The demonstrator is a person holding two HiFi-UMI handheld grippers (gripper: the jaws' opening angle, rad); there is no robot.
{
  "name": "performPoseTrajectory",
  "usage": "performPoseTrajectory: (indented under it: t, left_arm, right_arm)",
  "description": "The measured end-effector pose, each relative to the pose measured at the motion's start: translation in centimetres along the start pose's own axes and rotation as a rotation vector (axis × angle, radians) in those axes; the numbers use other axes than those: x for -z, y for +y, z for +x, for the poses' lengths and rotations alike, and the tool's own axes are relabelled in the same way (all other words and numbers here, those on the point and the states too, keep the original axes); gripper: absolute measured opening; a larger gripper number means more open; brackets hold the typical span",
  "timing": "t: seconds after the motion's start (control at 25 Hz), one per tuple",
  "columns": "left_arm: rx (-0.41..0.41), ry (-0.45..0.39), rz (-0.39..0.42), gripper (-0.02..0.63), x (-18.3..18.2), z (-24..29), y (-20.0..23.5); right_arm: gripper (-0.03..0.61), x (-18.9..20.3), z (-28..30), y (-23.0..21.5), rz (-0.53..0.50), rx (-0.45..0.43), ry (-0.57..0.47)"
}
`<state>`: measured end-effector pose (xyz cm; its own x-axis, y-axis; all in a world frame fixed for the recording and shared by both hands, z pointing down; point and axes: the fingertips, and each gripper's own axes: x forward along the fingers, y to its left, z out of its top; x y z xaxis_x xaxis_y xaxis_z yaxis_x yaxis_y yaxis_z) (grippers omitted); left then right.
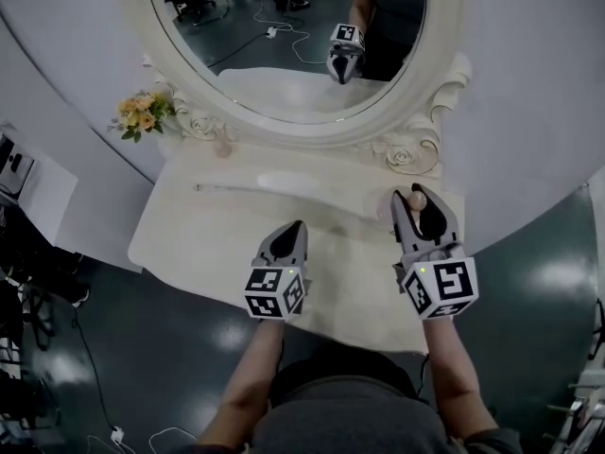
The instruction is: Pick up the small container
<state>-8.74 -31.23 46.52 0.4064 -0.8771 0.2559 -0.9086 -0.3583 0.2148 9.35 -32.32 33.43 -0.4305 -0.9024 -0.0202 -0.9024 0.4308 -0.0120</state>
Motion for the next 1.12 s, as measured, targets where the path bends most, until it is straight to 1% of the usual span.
performPoseTrajectory:
  t: [0.32,0.8,1.12]
  left_arm:
    - [-0.006,-0.019,-0.009,0.006,-0.2,-2.0,0.1]
    - [-0.038,-0.056,-0.023,0.006,-0.7,-4.9,1.5]
    - [-0.059,-0.071,-0.036,0.006,-0.7,-6.1,2.3]
  right_arm:
    - [0.141,-2.3,-1.7,2.2,0.012,-0.021,-0.051]
    - [0.141,-3.3,-2.6,5.2,0.042,-0.063,-0.090]
    - [0.141,-3.8,-2.8,6.6,0.038,-0.083,-0.106]
